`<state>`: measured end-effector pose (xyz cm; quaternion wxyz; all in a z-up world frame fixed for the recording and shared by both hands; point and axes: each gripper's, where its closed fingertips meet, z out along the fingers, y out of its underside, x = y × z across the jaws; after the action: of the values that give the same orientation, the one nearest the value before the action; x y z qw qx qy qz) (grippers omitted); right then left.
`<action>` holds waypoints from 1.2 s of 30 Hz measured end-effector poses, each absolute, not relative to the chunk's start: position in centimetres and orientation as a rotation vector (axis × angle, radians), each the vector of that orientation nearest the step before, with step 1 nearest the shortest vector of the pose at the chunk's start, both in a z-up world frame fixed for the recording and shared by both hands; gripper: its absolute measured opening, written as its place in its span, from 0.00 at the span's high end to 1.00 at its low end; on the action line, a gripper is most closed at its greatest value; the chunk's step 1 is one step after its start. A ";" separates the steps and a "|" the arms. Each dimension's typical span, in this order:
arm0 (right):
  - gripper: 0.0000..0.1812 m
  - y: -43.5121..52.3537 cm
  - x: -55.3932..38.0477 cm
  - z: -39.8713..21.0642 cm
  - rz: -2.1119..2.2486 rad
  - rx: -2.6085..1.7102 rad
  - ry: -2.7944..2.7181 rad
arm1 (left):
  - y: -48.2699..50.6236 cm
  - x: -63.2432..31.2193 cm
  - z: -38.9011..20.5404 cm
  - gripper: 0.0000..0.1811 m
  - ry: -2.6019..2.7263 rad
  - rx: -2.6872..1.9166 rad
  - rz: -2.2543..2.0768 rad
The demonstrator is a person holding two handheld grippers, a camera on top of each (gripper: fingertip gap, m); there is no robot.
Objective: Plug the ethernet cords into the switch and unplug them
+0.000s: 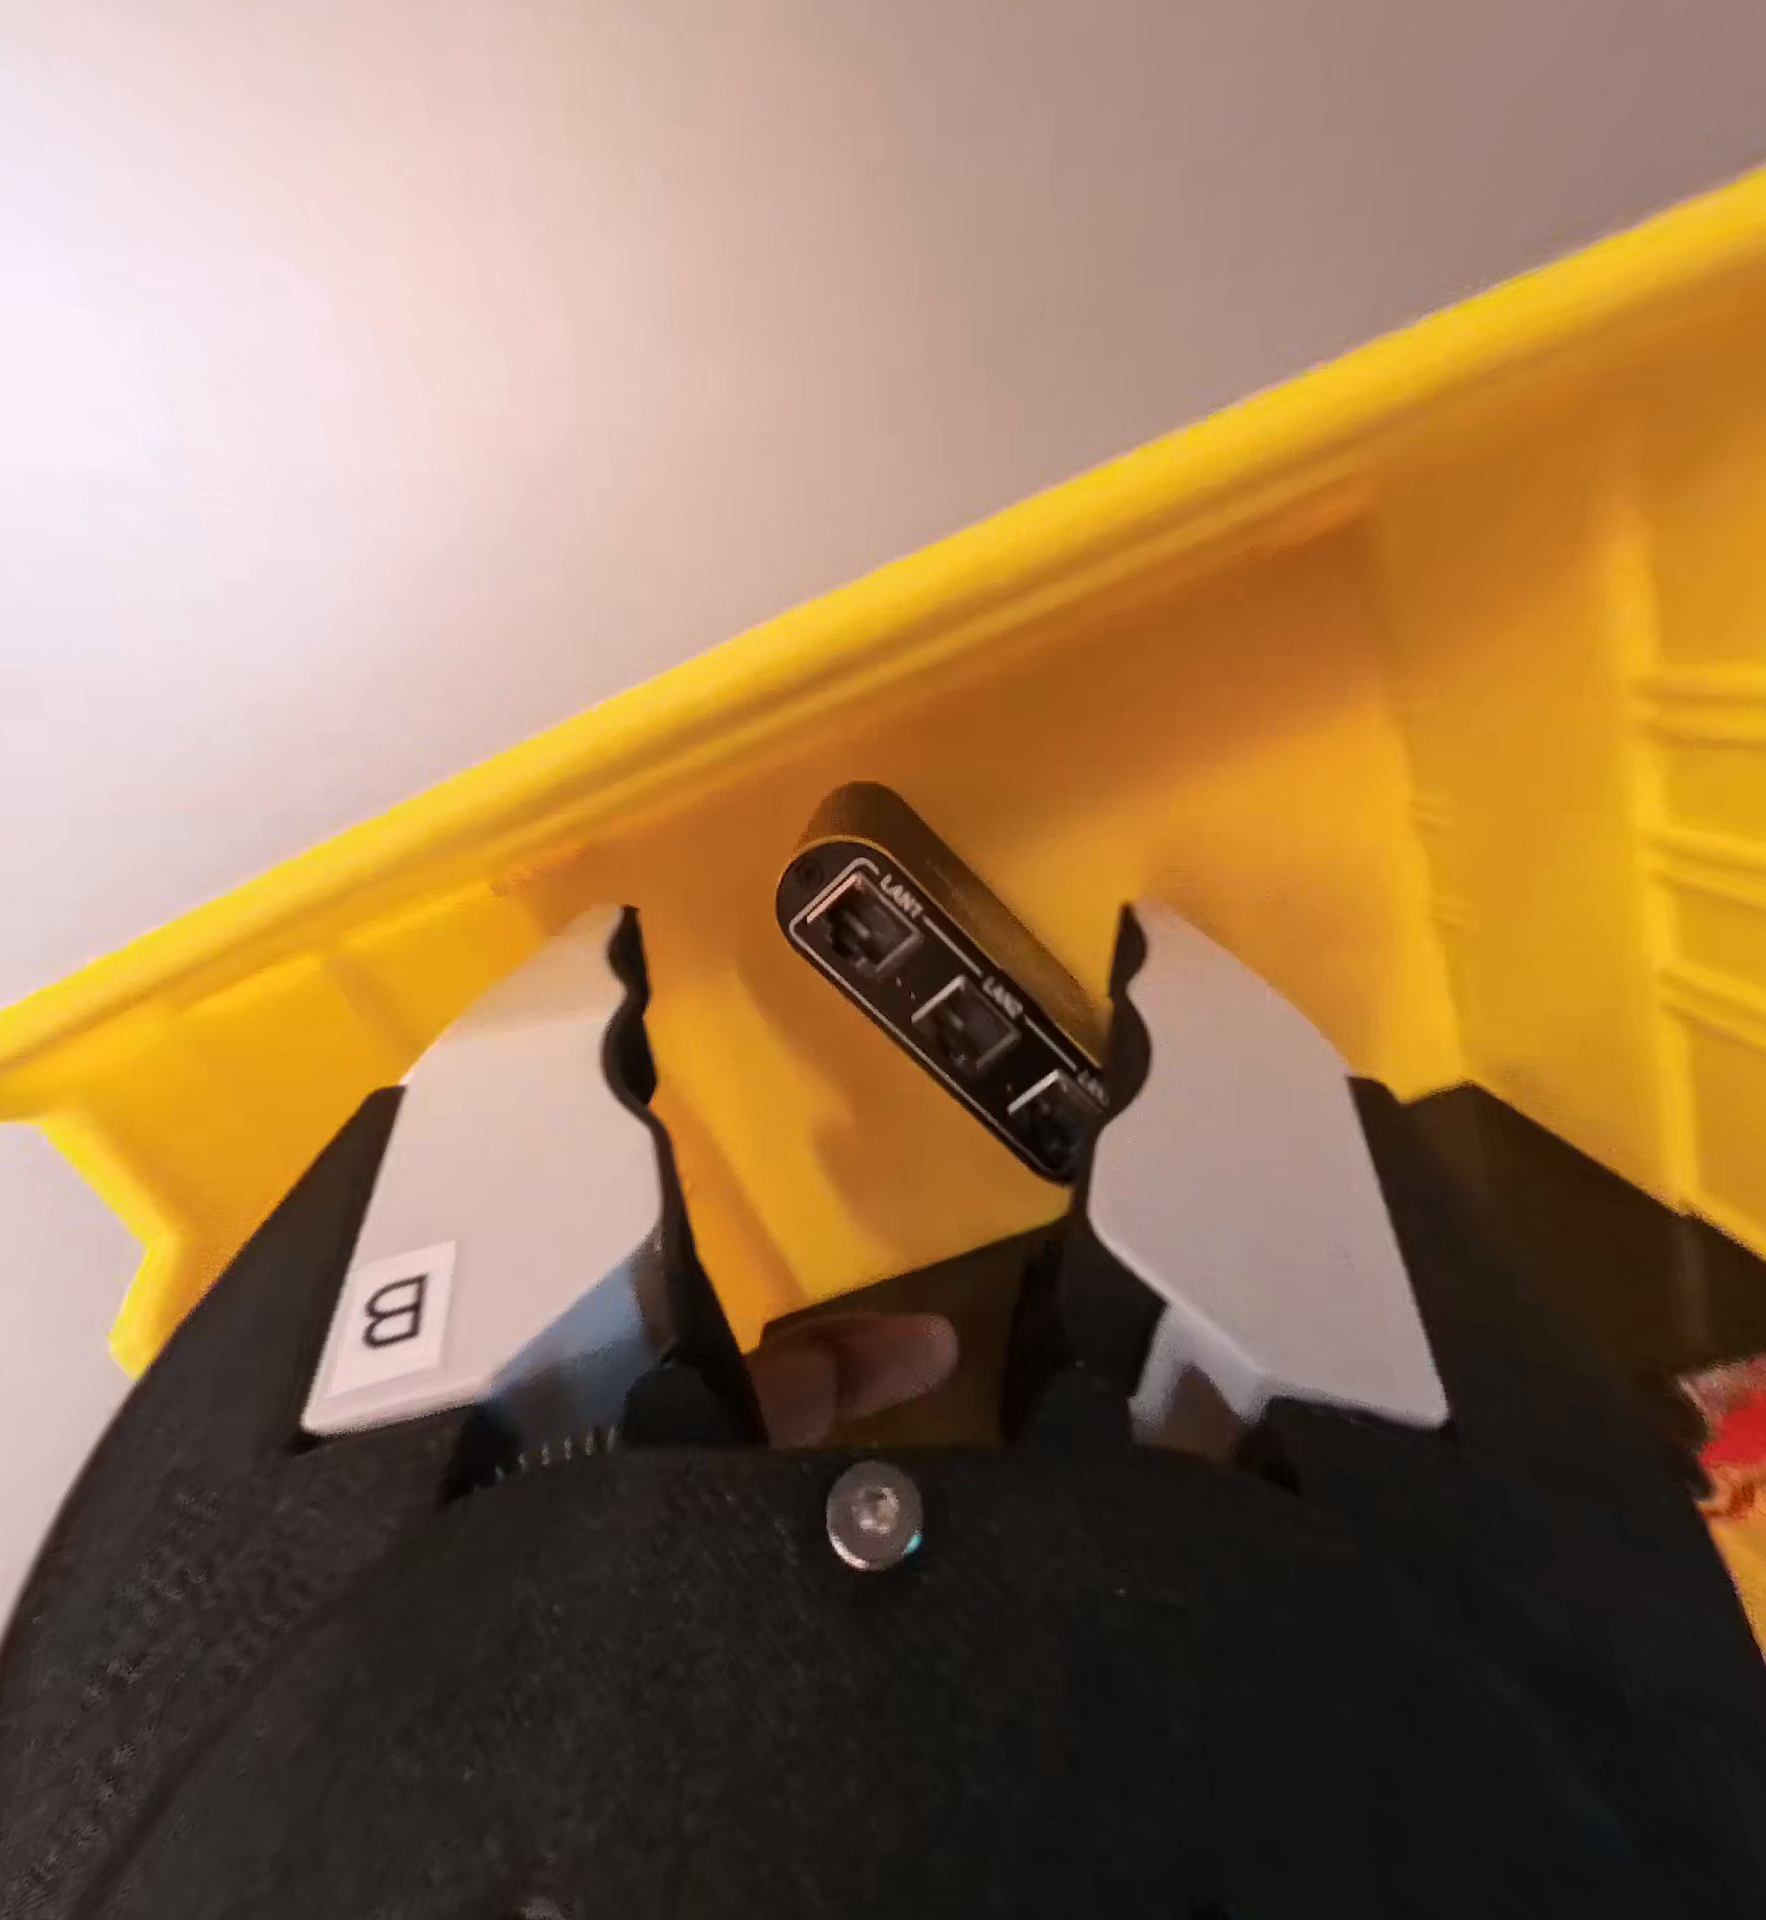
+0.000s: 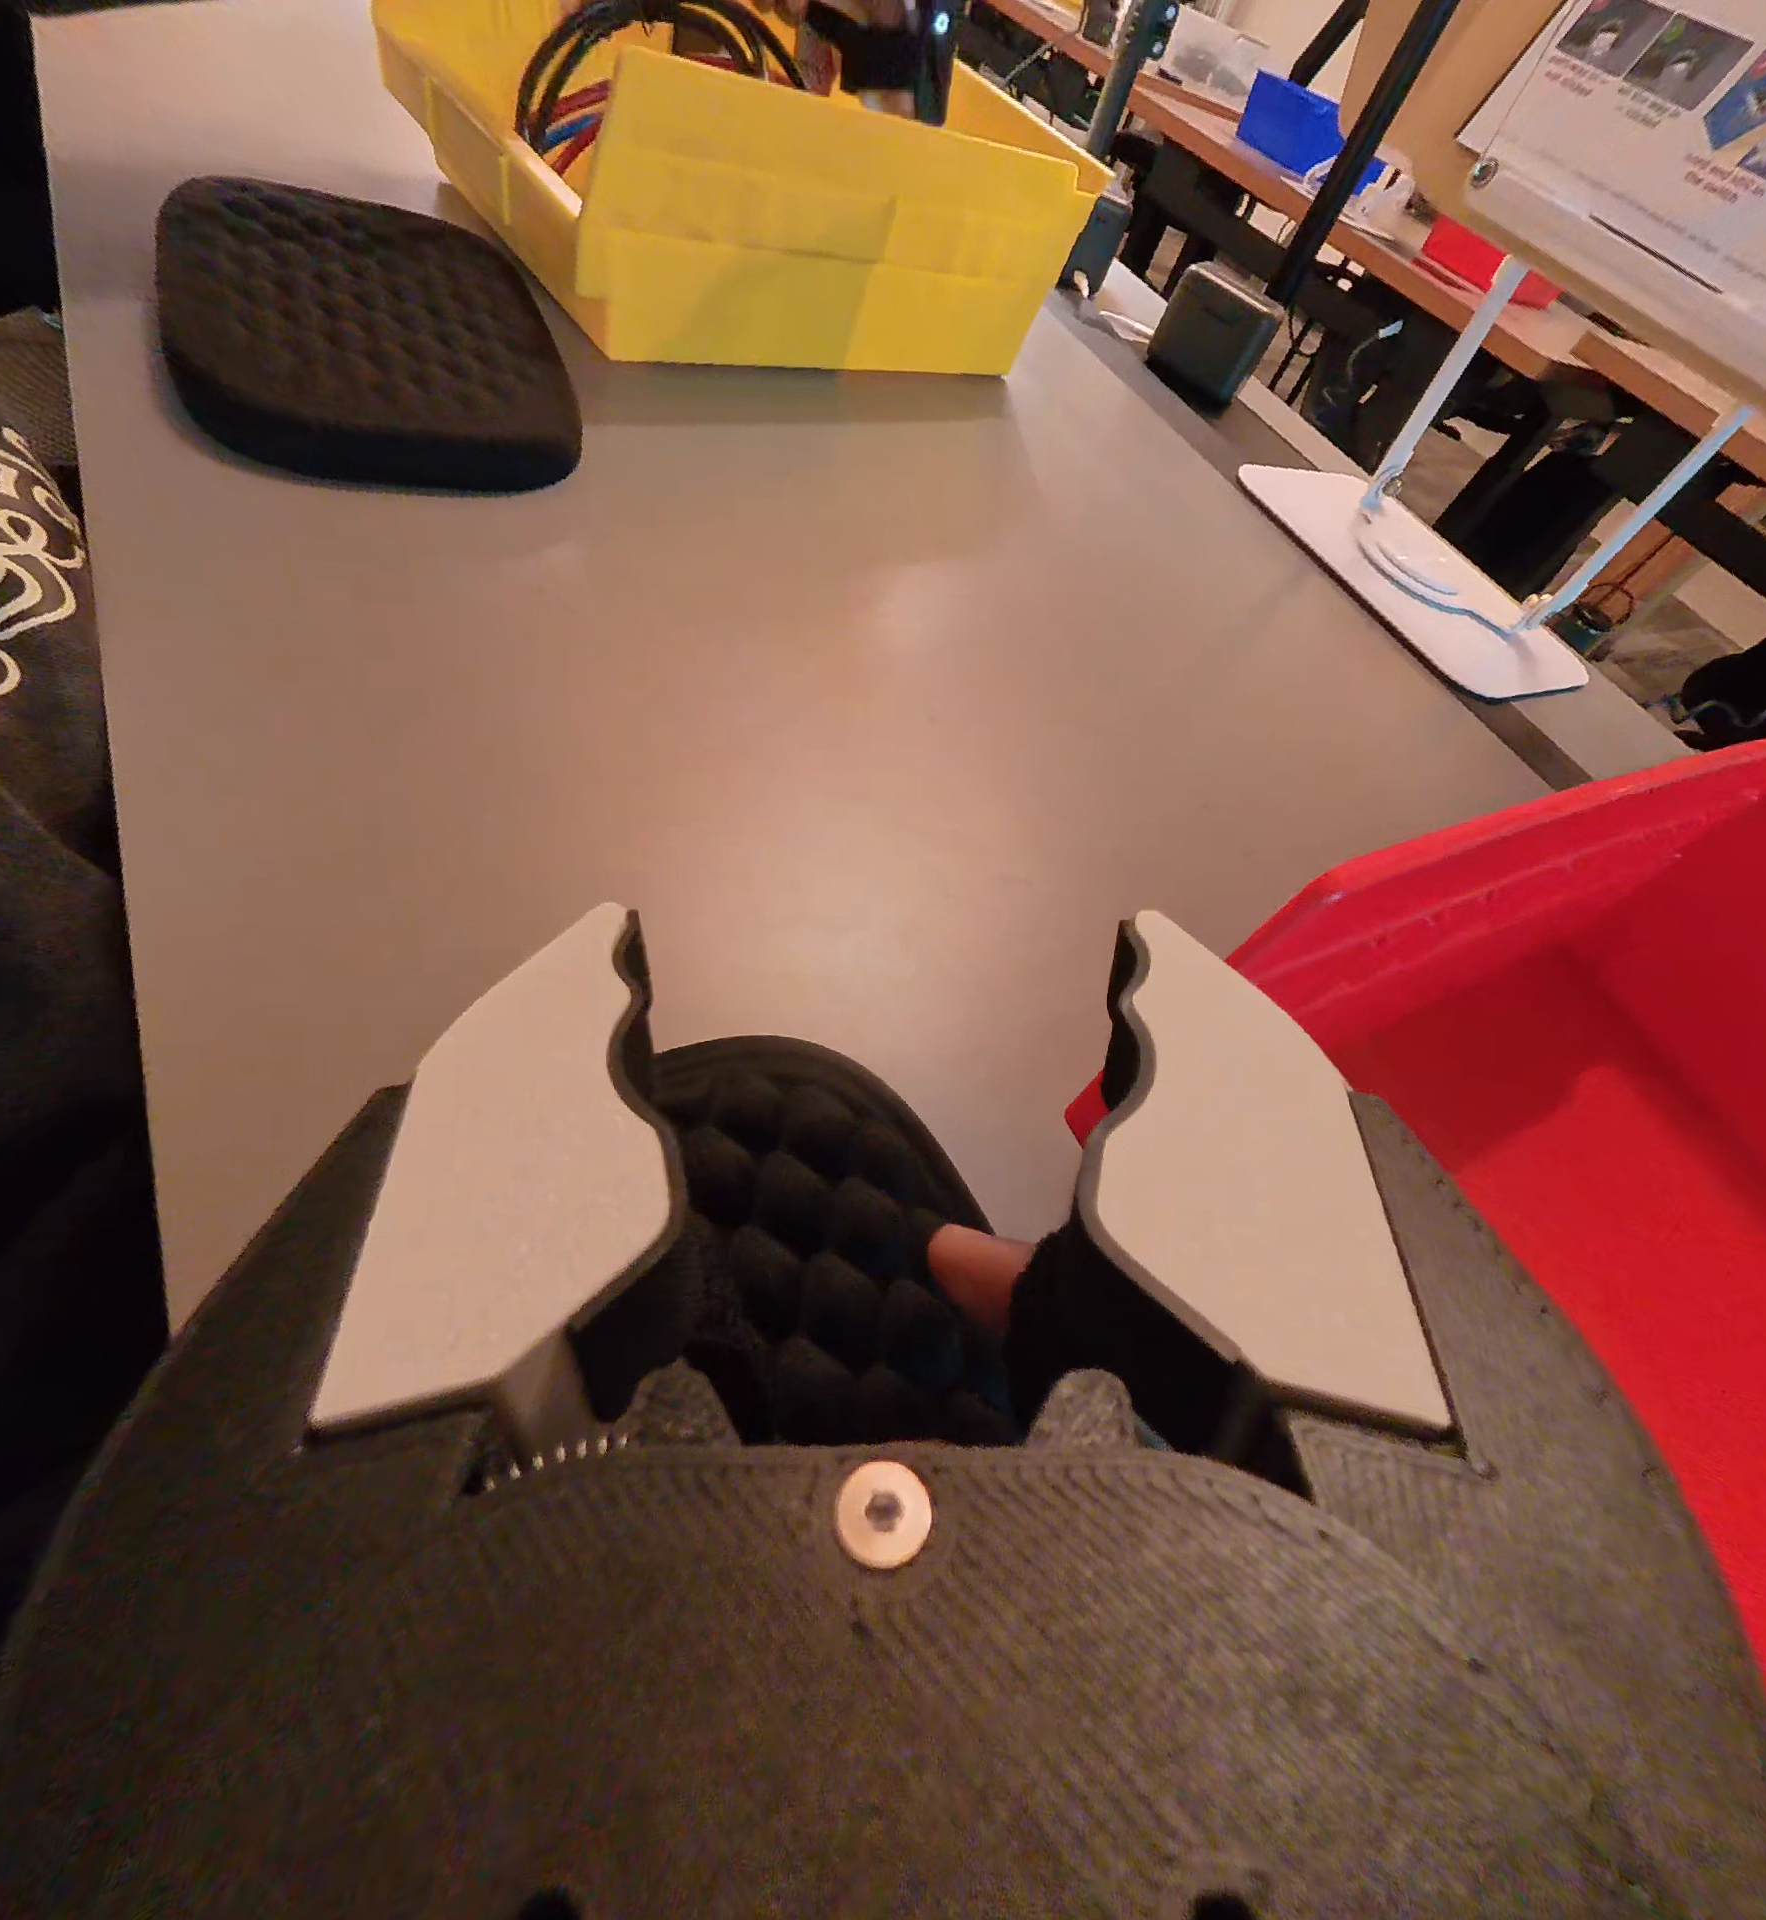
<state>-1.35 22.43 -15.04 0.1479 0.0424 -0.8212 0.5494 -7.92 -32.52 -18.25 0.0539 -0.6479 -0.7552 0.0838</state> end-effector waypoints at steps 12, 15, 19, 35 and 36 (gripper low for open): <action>0.56 22.4 -1.9 -15.5 1.528 0.087 -2.376 | -29.4 -8.3 -11.9 0.86 -1.919 -2.186 0.493; 0.57 22.3 -1.9 -15.9 1.490 0.100 -2.386 | -27.6 -8.3 -7.1 0.86 -1.730 -2.105 0.659; 0.57 22.2 -1.8 -16.2 1.461 0.126 -2.396 | -22.8 -7.4 1.2 0.86 -1.355 -1.746 0.898; 0.51 18.2 6.4 -4.4 2.378 0.353 -1.768 | 5.2 15.2 2.2 0.87 -0.010 -0.842 0.702; 0.50 17.6 7.3 -4.4 2.365 0.393 -1.775 | 5.9 15.3 1.5 0.87 0.007 -0.849 0.670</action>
<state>7.30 17.60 -4.44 0.0790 0.1315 -0.5931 0.7904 15.25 5.86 1.48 0.8573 -0.4039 0.0033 0.3191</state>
